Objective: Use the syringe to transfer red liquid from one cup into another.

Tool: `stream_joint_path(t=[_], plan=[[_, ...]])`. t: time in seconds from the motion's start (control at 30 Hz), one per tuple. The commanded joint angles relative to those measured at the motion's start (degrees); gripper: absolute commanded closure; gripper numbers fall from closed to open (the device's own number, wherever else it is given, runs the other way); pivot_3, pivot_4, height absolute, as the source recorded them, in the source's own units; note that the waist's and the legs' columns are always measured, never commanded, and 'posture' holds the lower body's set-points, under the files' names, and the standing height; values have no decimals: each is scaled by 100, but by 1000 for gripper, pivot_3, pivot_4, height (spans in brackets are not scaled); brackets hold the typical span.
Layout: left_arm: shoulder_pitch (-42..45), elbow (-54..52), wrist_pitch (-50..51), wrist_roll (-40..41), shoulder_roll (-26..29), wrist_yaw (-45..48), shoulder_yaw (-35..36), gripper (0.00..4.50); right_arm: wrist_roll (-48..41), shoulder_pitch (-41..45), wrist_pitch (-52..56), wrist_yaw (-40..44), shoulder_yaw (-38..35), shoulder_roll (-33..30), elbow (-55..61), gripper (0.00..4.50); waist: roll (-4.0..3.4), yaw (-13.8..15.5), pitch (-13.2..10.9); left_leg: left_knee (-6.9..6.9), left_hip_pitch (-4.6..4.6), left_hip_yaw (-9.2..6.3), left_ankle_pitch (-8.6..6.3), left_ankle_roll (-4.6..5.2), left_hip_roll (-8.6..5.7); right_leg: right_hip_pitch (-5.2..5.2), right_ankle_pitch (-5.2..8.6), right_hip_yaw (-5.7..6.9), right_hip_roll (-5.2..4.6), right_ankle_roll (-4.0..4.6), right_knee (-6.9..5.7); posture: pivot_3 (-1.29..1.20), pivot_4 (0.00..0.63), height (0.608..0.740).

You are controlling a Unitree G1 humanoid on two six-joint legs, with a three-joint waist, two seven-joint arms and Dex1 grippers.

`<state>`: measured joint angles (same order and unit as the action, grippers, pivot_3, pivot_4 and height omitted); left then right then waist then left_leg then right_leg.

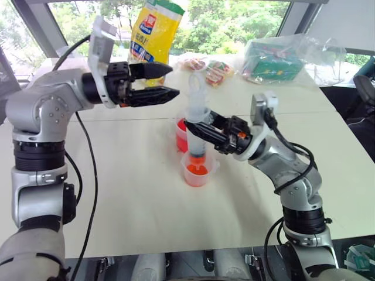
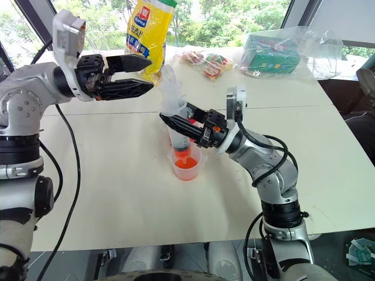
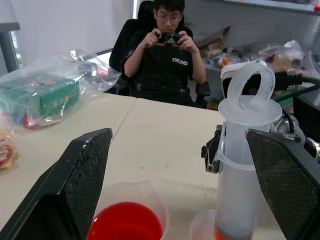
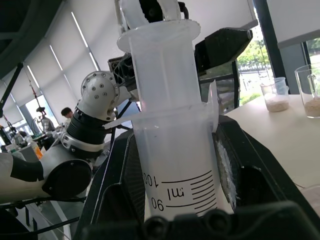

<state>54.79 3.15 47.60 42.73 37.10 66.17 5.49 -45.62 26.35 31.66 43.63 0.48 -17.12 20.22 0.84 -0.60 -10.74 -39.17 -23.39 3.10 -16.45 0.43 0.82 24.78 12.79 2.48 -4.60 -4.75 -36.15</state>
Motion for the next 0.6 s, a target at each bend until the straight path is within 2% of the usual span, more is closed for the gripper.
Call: stream_joint_path(t=[0.03,0.37,0.47,0.6], plan=[[236,-176,3,185,-215,-217,131,96,113,-20,-178,108,57,-12,33,2887,0,2,0,0,0,-1,0,0,0,0,0,0,0,0,0,0,150,740],[172,-257,-269,-17,-622,-405,-109,96,250,-20,-272,136,130,1,5,2887,1,-10,0,0,1,0,0,-1,1,0,0,0,2,0,-2,0,150,740],[151,-292,-365,-63,-682,-408,-193,934,269,0,-285,124,126,16,-3,2887,0,-7,0,0,1,0,0,0,0,0,0,0,2,0,-1,0,150,740],[124,-377,-384,-46,-742,-356,-262,2927,288,38,-311,128,122,26,-44,2887,0,-6,0,0,1,1,0,-1,0,0,0,0,1,0,-1,0,150,740]])
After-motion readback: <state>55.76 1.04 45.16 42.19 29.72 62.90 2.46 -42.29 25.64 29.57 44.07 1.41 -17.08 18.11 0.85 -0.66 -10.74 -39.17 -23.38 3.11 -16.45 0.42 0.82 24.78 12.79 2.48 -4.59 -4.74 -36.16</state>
